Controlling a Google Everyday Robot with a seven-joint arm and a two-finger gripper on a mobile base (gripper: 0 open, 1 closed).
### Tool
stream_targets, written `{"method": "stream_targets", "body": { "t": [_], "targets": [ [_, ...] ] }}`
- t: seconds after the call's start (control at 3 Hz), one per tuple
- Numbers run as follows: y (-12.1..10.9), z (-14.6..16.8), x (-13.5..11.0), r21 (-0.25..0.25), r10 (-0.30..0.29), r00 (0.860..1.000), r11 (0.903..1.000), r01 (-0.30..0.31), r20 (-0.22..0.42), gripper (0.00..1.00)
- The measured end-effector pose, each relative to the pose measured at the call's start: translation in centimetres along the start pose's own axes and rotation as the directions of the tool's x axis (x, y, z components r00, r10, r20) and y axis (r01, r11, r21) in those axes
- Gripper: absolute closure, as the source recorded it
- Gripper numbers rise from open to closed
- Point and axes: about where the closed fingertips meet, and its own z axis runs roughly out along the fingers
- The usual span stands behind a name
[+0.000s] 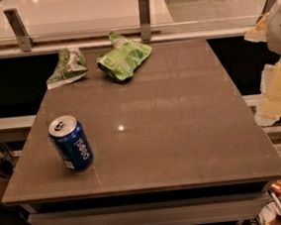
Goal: Move green rice chip bag near pepsi can
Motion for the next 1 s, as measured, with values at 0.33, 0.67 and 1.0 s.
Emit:
{"method": "stream_targets", "body": {
  "t": [0.33, 0.67, 1.0],
  "targets": [
    [0.0, 0.0, 0.0, 0.0, 0.0, 1.0, 1.0, 0.0, 0.0, 0.0],
    [-0.3, 0.0, -0.2, 0.013, -0.008, 1.0, 0.9999, 0.008, 0.011, 0.0],
    [-2.2, 1.2, -1.8, 0.074, -0.074, 0.995, 0.9949, 0.068, 0.073, 0.0]
  ]
}}
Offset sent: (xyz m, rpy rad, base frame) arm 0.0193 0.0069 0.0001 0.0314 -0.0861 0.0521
